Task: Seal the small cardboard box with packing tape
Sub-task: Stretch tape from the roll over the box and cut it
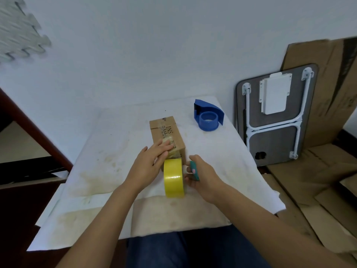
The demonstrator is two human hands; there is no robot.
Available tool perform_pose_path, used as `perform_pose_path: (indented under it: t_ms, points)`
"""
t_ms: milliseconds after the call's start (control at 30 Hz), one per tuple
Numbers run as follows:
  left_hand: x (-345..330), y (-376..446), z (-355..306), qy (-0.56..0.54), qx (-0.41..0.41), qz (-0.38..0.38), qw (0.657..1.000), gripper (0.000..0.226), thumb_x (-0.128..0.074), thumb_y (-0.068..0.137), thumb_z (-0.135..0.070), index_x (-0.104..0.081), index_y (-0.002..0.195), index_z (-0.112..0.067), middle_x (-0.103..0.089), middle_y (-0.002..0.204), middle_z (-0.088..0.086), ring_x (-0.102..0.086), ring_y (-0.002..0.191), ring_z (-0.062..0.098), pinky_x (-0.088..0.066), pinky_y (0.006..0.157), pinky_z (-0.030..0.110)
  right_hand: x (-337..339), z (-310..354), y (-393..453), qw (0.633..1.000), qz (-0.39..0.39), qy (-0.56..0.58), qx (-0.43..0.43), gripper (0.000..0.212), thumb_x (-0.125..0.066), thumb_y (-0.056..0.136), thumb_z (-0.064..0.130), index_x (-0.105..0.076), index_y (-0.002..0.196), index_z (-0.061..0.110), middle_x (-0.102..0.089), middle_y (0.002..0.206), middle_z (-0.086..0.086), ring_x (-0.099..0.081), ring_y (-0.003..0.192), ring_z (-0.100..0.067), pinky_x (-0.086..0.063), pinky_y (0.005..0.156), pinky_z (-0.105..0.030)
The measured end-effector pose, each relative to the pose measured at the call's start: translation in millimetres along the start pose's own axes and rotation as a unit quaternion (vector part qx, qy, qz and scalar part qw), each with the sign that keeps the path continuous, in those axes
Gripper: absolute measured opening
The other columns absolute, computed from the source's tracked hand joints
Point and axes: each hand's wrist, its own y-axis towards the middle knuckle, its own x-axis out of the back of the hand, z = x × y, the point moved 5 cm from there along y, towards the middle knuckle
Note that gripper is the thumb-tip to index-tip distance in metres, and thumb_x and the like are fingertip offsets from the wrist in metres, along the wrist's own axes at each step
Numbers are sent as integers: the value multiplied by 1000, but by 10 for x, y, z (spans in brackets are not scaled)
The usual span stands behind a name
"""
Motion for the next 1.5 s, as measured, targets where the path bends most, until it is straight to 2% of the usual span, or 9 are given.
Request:
perform_pose_path:
  t_ms: [200,300,367,433,700,967,1167,1400,1500]
  points:
    - [-16,32,-3,45,-10,15,999,36,-42,104,-29,-54,137,-37,-47,150,-13,-30,145,7,-13,121,43,-122,-111,-85,979,45,-173,95,53,-66,72,66,-69,84,14,-65,79,-8,-65,78,-20,-57,82,-41]
    - [-4,58,28,78,-7,40,996,38,-39,105,-31,-50,140,-38,-45,151,-14,-29,146,6,-7,122,47,-197,-155,-144,971,57,-200,119,44,-72,75,53,-71,96,15,-70,98,-14,-68,95,-27,-55,90,-44]
    - [6,66,34,90,-6,49,995,38,-38,105,-31,-50,140,-36,-45,151,-15,-29,146,5,-5,122,48,-181,-158,-163,968,49,-203,141,44,-73,79,45,-68,97,5,-65,88,-12,-65,85,-25,-55,83,-43]
    - [14,70,26,97,-8,54,994,38,-37,105,-32,-50,141,-37,-44,152,-15,-29,146,5,-3,122,48,-144,-121,-197,968,39,-194,156,54,-74,74,48,-65,96,-1,-59,82,-8,-59,80,-24,-52,76,-40]
    - [-3,45,18,114,-11,54,992,41,-36,105,-35,-47,144,-37,-40,154,-17,-24,147,2,-7,123,42,0,-204,-187,978,32,-183,98,56,-75,60,57,-71,95,14,-73,103,-20,-69,100,-39,-54,90,-58]
    - [28,146,-41,72,-2,-73,995,35,-53,95,-47,-73,119,-31,-68,129,-10,-54,125,7,-35,110,48,-112,-201,-202,979,37,-195,56,62,-74,58,60,-68,100,14,-68,100,-15,-67,99,-30,-52,94,-57]
    - [14,198,-67,129,-24,-99,986,22,-58,90,-53,-72,93,-36,-70,114,-21,-56,110,8,-24,109,44,-126,-245,-145,982,51,-179,40,97,-73,45,76,-64,109,3,-56,88,-9,-58,83,-24,-48,95,-61]
    - [-113,206,-49,187,-47,-108,975,37,-49,85,-61,-64,96,-30,-66,103,-13,-51,100,18,-27,88,35,-71,-224,-116,977,46,-204,53,84,-62,56,74,-65,102,4,-55,84,-7,-57,81,-21,-54,88,-47]
    - [-131,215,-55,208,-70,-106,970,38,-48,85,-61,-63,96,-27,-64,103,-10,-51,97,20,-27,83,33,-70,-176,-124,969,51,-229,73,60,-59,67,72,-62,87,15,-52,80,-8,-55,77,-21,-54,80,-44]
